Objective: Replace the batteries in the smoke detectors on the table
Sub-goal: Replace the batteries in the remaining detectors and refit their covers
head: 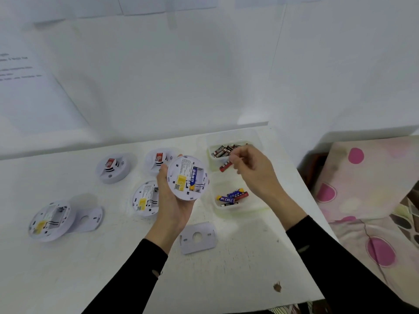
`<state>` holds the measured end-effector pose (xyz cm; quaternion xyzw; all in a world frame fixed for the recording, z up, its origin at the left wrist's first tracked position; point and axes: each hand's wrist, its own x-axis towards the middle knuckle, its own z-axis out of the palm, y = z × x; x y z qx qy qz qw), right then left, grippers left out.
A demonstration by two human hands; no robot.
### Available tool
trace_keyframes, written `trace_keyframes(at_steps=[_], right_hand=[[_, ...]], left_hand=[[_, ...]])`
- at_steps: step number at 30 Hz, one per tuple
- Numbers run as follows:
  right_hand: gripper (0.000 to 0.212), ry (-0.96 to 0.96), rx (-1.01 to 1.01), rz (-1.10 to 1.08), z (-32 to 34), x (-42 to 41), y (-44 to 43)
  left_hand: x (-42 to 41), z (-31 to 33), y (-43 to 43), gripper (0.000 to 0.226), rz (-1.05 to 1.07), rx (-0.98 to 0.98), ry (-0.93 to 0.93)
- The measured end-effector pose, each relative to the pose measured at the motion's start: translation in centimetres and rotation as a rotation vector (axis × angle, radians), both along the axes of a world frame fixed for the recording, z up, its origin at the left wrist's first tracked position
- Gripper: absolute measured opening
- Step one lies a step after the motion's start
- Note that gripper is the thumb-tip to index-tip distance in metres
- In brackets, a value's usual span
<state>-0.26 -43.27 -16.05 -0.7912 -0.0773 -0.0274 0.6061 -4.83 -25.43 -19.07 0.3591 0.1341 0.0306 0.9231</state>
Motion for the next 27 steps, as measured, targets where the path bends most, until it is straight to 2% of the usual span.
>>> trace_keyframes(at_steps=[2, 5, 9, 11, 14, 16, 18, 21, 27], right_hand=[[0.005, 0.066, -0.158, -0.015, -1.5, 0.4, -1.1], [0.007, 0.151, -0.273, -0.061, -3.8, 0.7, -1.4], [0.007, 0.194, -0.479, 0.028, -5.4, 1.5, -1.0], [0.014, 0.114, -0.564, 0.017, -5.4, 1.2, -0.5], [0.015, -0.149, -0.381, -0.03, -3.7, -0.5, 1.0], [0.02, -0.351, -0.271, 0.05, -2.5, -1.9, 2.1], [0.036, -0.475, -0.288, 0.164, -1.8, -2.9, 2.8], [0.049, -0.526, -0.379, 0.258, -1.3, -3.4, 3.1], [0.048, -0.515, -0.445, 0.257, -1.2, -3.4, 3.3]], left_hand=[[-0.1, -0.1, 0.2, 0.042, 0.022, -0.011, 0.021], [0.1, 0.2, 0.2, 0.042, 0.028, -0.021, 0.028], [0.0, 0.3, -0.1, 0.043, 0.014, -0.027, 0.036], [-0.1, 0.2, -0.2, 0.044, 0.019, -0.03, 0.028], [-0.2, 0.5, -0.3, 0.046, 0.027, -0.051, 0.021], [-0.2, 0.6, -0.4, 0.048, 0.027, -0.075, 0.027], [-0.2, 0.6, -0.6, 0.05, 0.023, -0.109, 0.038], [-0.3, 0.7, -0.8, 0.051, 0.004, -0.111, 0.041], [-0.4, 0.9, -1.2, 0.051, -0.024, -0.089, 0.02]])
